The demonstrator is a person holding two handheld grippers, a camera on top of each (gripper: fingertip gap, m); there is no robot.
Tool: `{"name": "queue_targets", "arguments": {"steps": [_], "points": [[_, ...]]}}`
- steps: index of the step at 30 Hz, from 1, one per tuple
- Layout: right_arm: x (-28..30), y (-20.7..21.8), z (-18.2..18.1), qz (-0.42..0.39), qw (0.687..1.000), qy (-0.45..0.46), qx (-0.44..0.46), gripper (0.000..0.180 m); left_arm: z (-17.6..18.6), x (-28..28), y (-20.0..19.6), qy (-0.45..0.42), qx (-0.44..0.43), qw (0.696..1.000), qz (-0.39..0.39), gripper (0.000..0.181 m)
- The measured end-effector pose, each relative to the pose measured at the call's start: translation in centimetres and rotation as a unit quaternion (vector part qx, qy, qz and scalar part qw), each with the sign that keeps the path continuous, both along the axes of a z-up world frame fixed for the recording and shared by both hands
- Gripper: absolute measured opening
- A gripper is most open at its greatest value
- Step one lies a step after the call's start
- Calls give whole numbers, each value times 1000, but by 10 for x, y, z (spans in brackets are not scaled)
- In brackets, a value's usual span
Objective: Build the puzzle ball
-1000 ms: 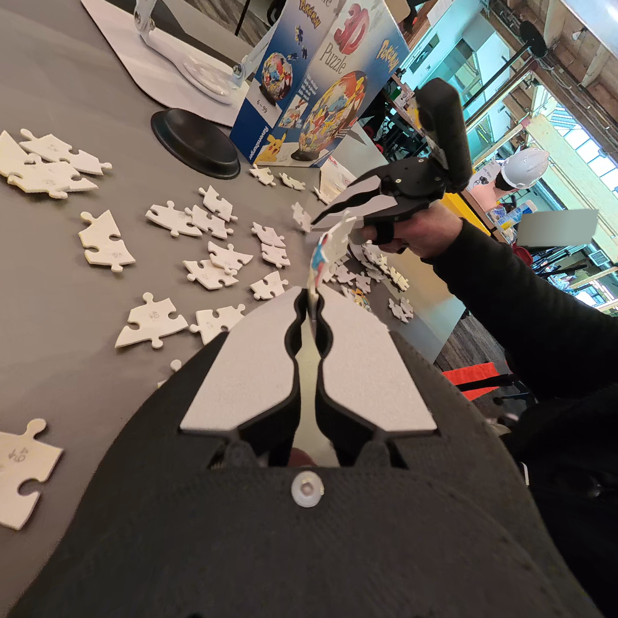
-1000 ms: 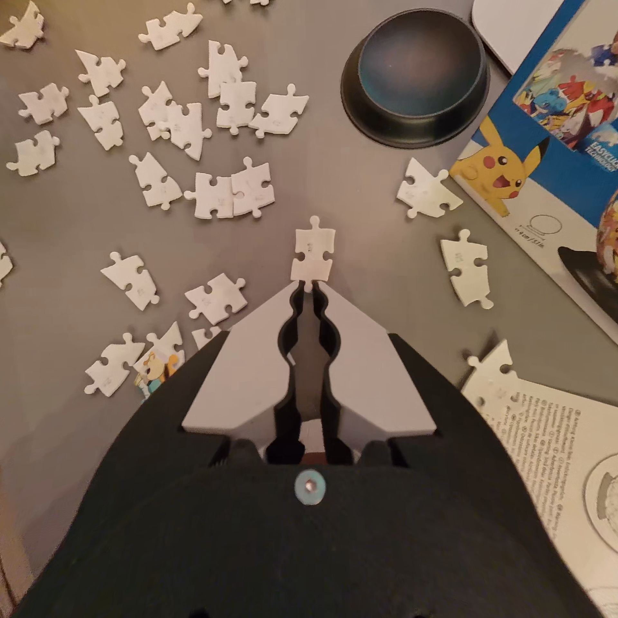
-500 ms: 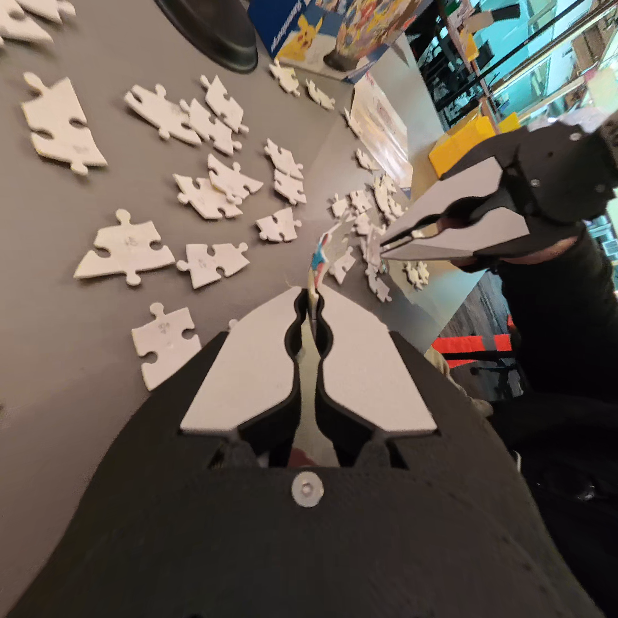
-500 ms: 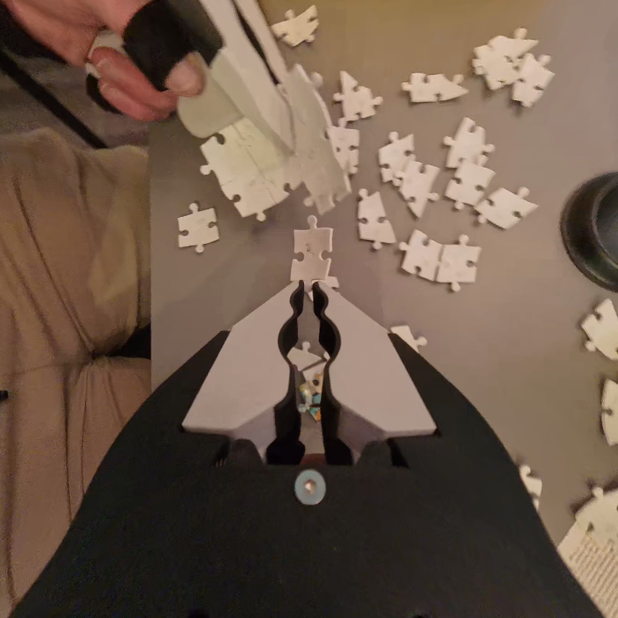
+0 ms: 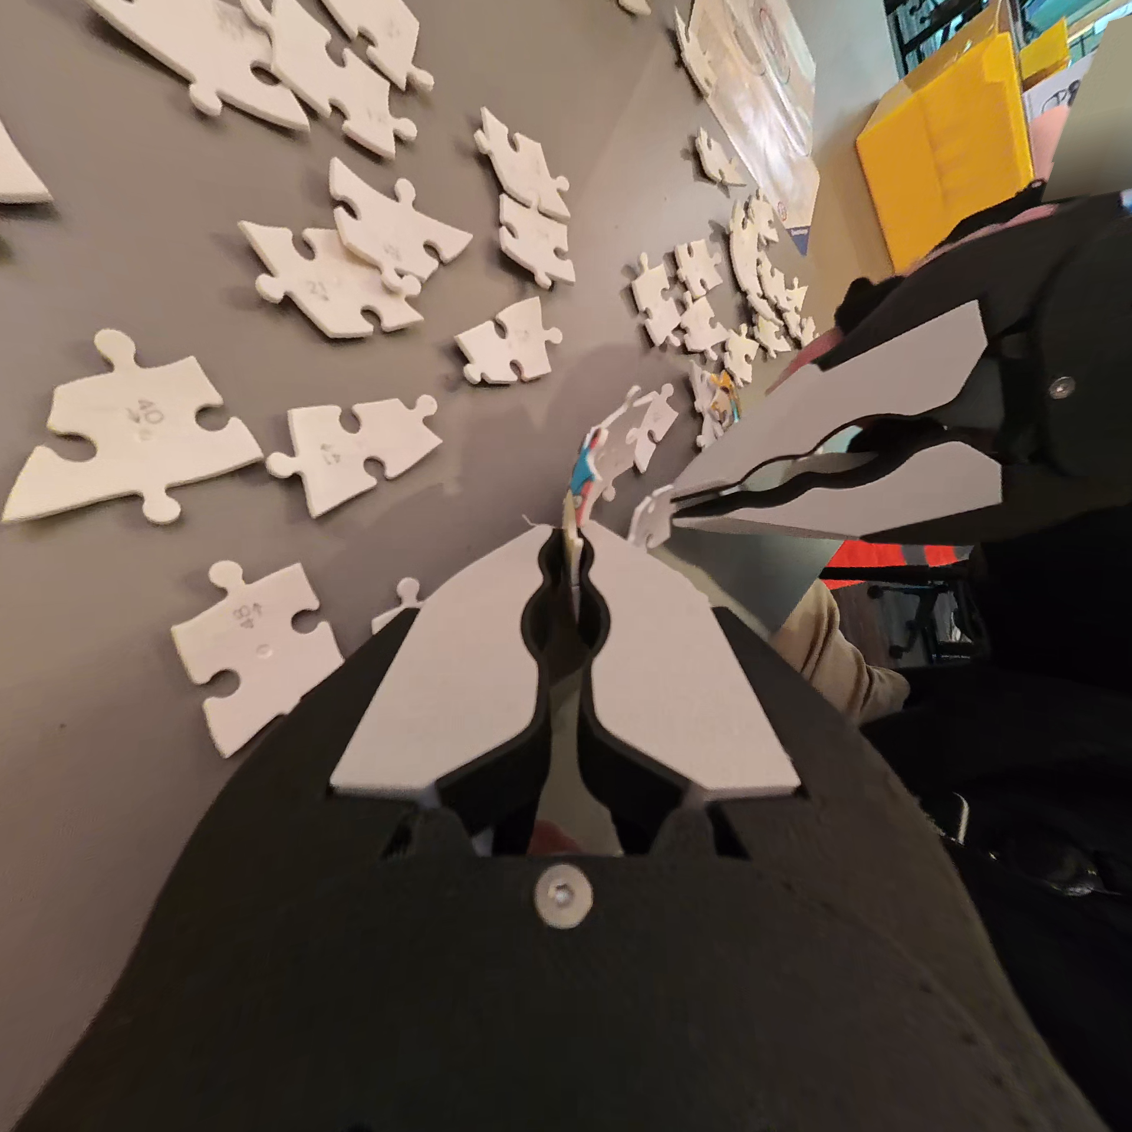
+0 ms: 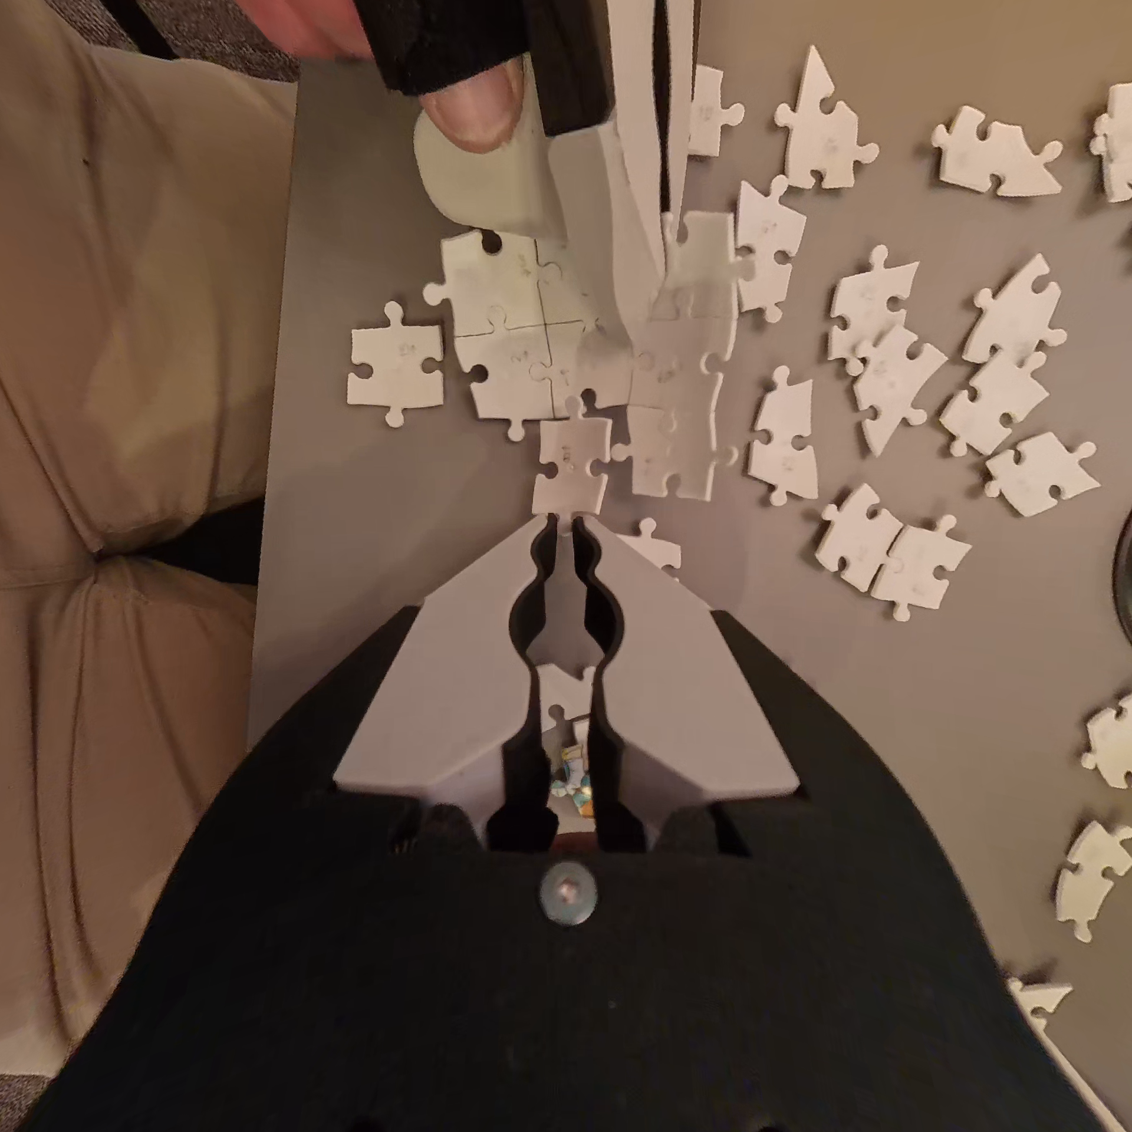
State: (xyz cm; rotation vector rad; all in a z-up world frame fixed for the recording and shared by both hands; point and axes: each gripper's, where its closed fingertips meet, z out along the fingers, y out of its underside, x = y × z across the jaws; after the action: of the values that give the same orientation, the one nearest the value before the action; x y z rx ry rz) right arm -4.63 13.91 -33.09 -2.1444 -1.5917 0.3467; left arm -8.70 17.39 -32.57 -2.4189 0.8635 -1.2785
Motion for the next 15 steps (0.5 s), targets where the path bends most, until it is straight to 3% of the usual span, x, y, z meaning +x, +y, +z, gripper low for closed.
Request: {"name": "queue_targets", "arguments": {"steps": [1, 15], "points": [[0, 1, -1, 0, 1000, -3, 1, 3, -1, 1, -1, 1, -2, 1000, -5, 3], [0, 6, -4, -3, 1000, -26, 17, 8, -5, 2, -1, 8, -7, 1000, -18, 3]]}}
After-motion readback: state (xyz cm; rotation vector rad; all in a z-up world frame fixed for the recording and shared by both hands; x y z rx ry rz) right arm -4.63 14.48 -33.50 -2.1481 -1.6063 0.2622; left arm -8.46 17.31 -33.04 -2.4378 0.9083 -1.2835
